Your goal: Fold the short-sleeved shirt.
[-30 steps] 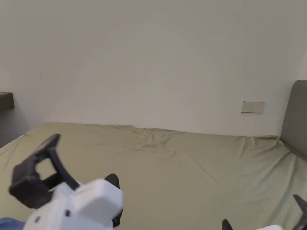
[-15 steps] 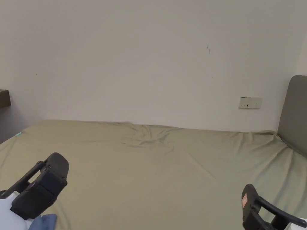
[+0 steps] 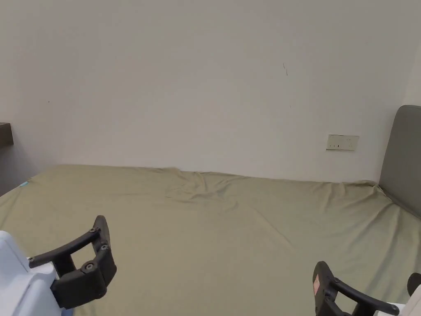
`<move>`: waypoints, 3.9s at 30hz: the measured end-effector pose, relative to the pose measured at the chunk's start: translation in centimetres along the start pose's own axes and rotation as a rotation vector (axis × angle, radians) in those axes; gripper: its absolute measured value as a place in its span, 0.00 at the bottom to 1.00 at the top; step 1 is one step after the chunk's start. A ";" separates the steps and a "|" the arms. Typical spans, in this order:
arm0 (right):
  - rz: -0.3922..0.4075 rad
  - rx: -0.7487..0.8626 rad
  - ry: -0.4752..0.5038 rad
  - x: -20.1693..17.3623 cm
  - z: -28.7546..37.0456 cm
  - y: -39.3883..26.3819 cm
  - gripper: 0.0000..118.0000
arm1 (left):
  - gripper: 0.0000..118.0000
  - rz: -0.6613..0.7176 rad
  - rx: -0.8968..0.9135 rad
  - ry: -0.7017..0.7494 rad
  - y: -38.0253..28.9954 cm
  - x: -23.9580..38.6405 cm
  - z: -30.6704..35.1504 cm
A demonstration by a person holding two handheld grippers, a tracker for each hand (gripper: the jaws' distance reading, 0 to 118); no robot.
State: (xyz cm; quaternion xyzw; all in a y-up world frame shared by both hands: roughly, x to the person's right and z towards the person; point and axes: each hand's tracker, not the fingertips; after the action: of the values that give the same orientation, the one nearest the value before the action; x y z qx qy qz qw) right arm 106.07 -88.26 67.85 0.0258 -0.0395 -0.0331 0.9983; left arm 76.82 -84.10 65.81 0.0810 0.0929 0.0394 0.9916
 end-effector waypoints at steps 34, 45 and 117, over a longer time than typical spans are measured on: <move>0.054 -0.016 -0.019 0.2 0.1 -0.1 1.00 | 1.00 -0.128 -0.118 -0.090 -1.0 1.9 0.0; 0.094 -0.017 -0.075 -0.2 0.3 -0.2 0.01 | 0.00 -0.155 -0.209 -0.150 -1.7 2.4 0.1; 0.213 -0.431 0.681 -23.6 -11.2 -11.7 0.01 | 1.00 0.265 -0.874 0.393 -27.4 -25.1 -21.3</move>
State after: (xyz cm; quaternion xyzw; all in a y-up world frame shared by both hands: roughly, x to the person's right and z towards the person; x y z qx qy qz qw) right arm 82.77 -97.73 54.22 -0.1785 0.2983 0.0733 0.9348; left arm 49.88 -110.16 45.06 -0.3401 0.2417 0.2148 0.8831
